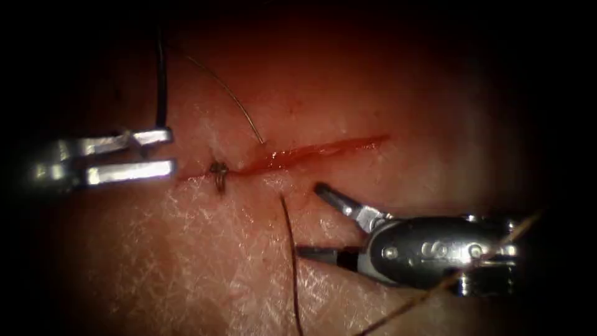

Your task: Wound Closure

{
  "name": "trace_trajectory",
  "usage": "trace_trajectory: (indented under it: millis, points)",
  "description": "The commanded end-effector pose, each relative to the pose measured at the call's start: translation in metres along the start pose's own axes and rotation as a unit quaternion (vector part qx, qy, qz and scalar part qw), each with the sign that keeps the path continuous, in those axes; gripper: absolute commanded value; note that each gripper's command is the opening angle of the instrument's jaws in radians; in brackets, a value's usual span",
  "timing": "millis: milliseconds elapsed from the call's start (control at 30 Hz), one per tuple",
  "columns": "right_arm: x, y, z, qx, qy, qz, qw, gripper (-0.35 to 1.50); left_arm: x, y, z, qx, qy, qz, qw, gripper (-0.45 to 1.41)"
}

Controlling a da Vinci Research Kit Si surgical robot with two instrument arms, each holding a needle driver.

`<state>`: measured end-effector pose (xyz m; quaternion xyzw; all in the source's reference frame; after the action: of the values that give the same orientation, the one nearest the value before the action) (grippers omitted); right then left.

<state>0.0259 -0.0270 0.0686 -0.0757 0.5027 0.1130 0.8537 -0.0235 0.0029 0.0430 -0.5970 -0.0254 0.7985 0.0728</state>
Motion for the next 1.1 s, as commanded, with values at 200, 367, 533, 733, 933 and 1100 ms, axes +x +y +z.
trace_trajectory:
  millis: [200, 367, 533, 733, 933, 1100]
  points:
    - [-0.0011, 0.0010, 0.0025, -0.003, -0.003, -0.050, 0.999, 0.86, -0.0006, 0.0002, 0.0006, -0.001, 0.001, 0.000, 1.000, -0.45]
    - [-0.0007, 0.0001, 0.0032, 0.009, 0.008, -0.063, 0.998, 0.66, -0.0006, 0.0002, 0.0006, -0.001, 0.001, 0.000, 1.000, -0.45]
    - [0.0000, -0.0014, 0.0028, 0.040, 0.017, -0.087, 0.995, 0.52, -0.0005, 0.0002, 0.0004, -0.002, 0.001, 0.000, 1.000, -0.45]
    - [0.0000, -0.0016, 0.0030, 0.046, 0.022, -0.088, 0.995, 0.07, -0.0005, 0.0002, 0.0004, -0.001, 0.001, 0.000, 1.000, -0.45]
    - [0.0003, -0.0015, 0.0028, 0.048, 0.031, -0.086, 0.995, -0.35, -0.0005, 0.0001, 0.0003, -0.002, 0.001, -0.001, 1.000, -0.45]
    - [0.0002, -0.0027, 0.0004, 0.064, 0.034, -0.080, 0.994, -0.35, 0.0004, 0.0000, 0.0000, -0.003, 0.002, -0.004, 1.000, -0.45]
